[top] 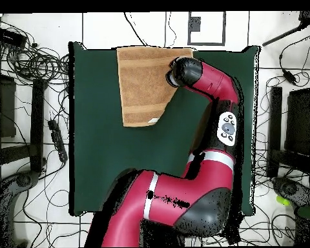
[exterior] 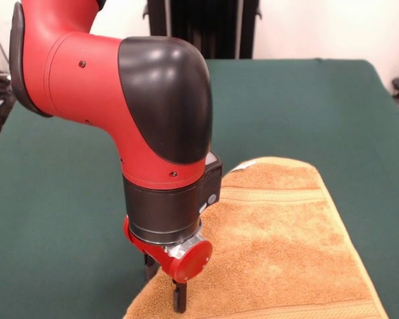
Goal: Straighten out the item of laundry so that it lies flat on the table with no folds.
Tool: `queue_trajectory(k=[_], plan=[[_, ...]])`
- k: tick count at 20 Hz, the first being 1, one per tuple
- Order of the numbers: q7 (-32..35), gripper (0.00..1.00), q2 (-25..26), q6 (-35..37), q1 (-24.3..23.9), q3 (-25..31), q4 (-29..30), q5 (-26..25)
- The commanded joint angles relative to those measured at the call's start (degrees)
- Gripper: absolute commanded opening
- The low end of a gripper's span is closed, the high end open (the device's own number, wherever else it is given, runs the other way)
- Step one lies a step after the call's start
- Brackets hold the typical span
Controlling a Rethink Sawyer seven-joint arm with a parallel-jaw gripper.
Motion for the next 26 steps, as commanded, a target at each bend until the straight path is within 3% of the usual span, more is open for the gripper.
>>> queue_trajectory(k=[1,26], plan=[[3.3,1.00,3.5,6.2,0.7,6.1,6.7,-0.8],[2.7,1.00,3.2,4.3,0.4,6.5,7.5,-1.2]])
